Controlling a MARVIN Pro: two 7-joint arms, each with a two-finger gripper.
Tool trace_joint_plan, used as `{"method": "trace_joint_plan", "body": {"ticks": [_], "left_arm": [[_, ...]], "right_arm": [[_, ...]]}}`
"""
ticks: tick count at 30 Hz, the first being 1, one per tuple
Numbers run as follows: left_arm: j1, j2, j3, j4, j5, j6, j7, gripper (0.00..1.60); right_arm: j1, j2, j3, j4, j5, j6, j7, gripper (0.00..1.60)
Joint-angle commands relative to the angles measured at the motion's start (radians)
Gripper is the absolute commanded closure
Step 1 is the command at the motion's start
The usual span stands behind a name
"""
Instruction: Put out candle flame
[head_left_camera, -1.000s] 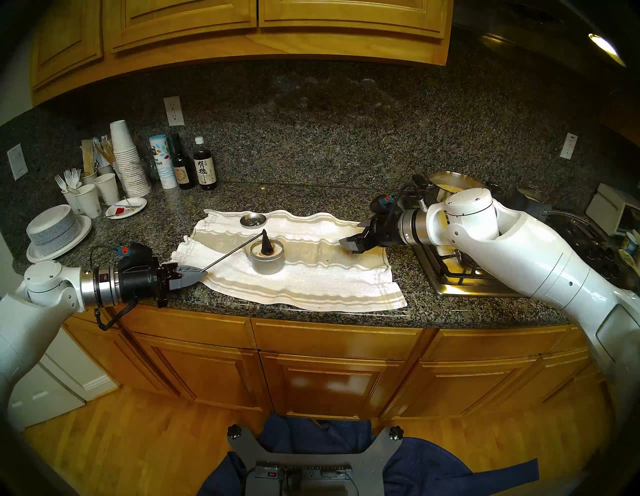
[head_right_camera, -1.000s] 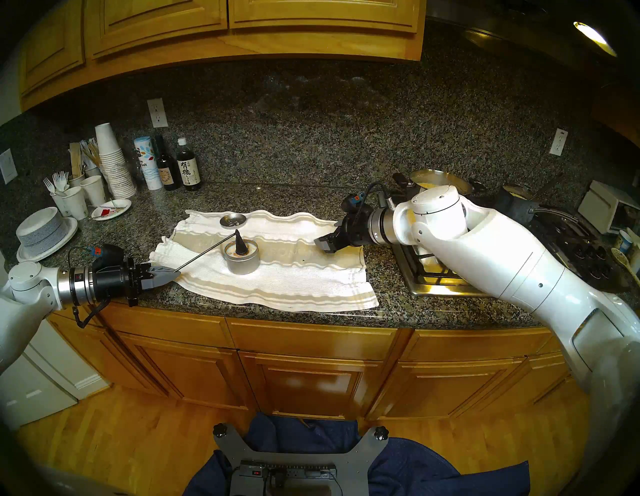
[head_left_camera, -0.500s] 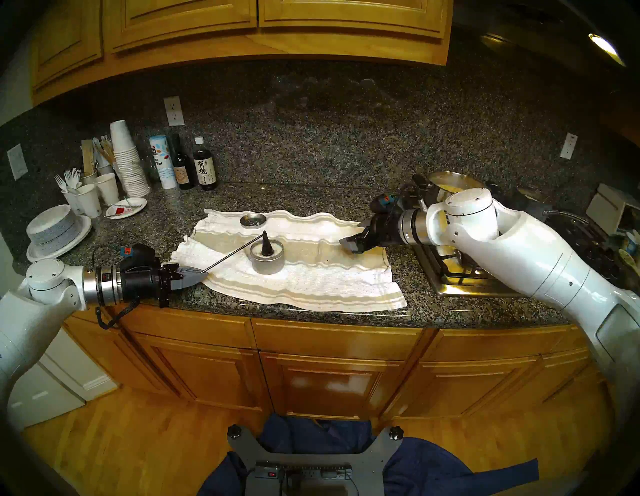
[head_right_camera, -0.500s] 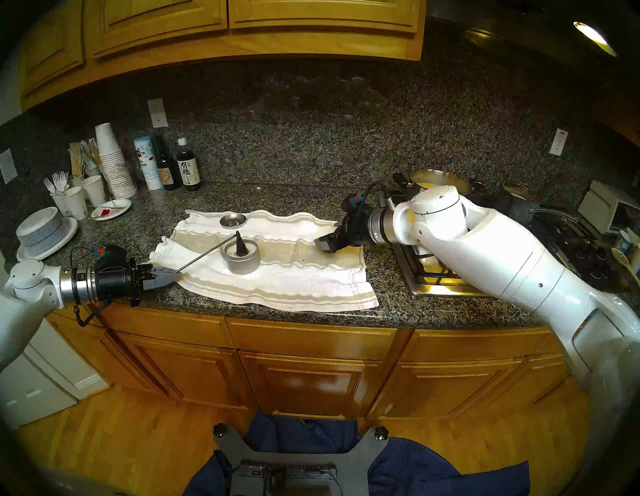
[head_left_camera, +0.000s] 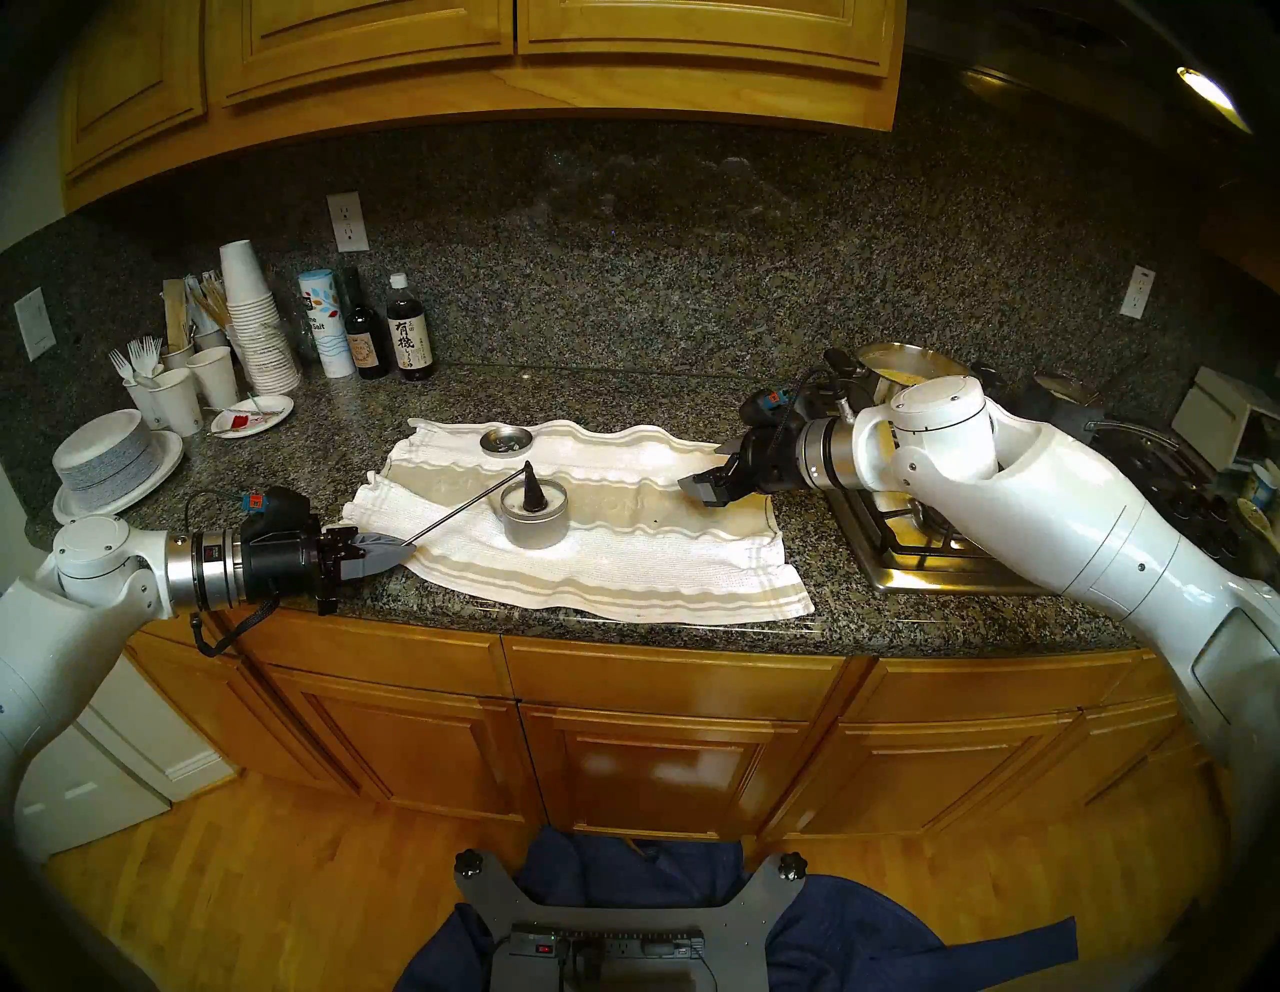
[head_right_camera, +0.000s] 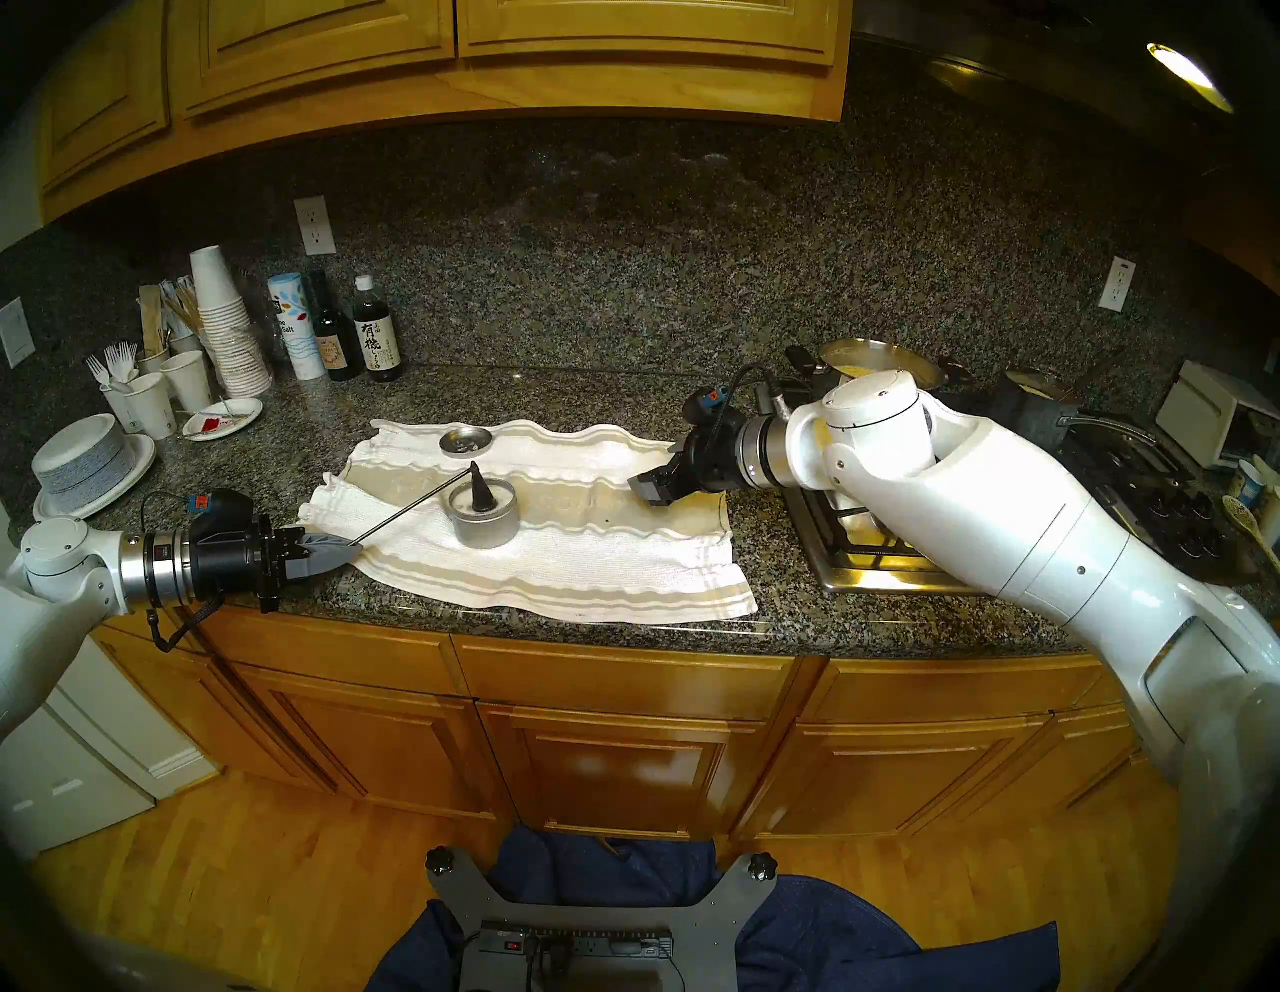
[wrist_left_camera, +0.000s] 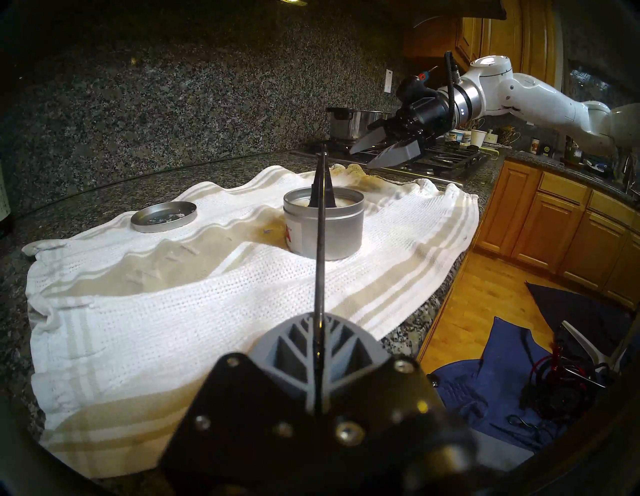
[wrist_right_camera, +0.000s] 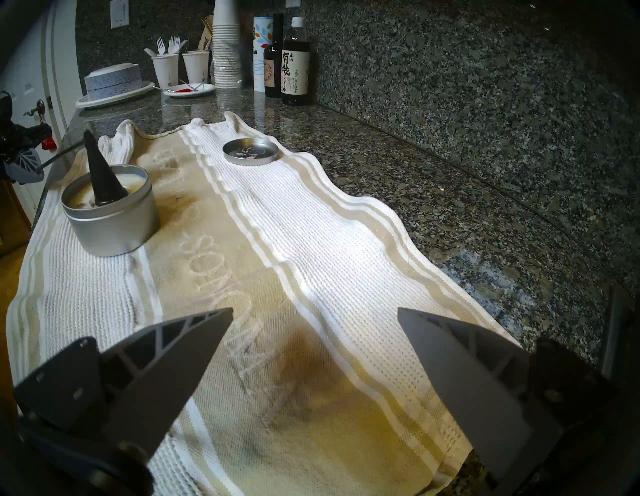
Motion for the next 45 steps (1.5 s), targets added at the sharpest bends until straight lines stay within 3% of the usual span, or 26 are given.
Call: {"method": "trace_joint_plan", "body": {"ticks": [1, 28, 45], "left_arm": [[-0.034, 0.009, -0.020, -0.007, -0.013, -0.002, -0.004, 1.60], [-0.051, 0.012, -0.010, -0.008, -0.014, 0.007, -0.002, 1.60], [-0.042, 0.014, -0.054, -0.021, -0.026, -0.004, 0.013, 1.60]], "right_arm": [[0.038, -0.002, 0.028, -0.007, -0.002, -0.012, 0.002, 0.00], [0.038, -0.002, 0.028, -0.006, -0.002, -0.012, 0.002, 0.00], [0.038, -0.002, 0.028, -0.007, -0.002, -0.011, 0.001, 0.00]]}}
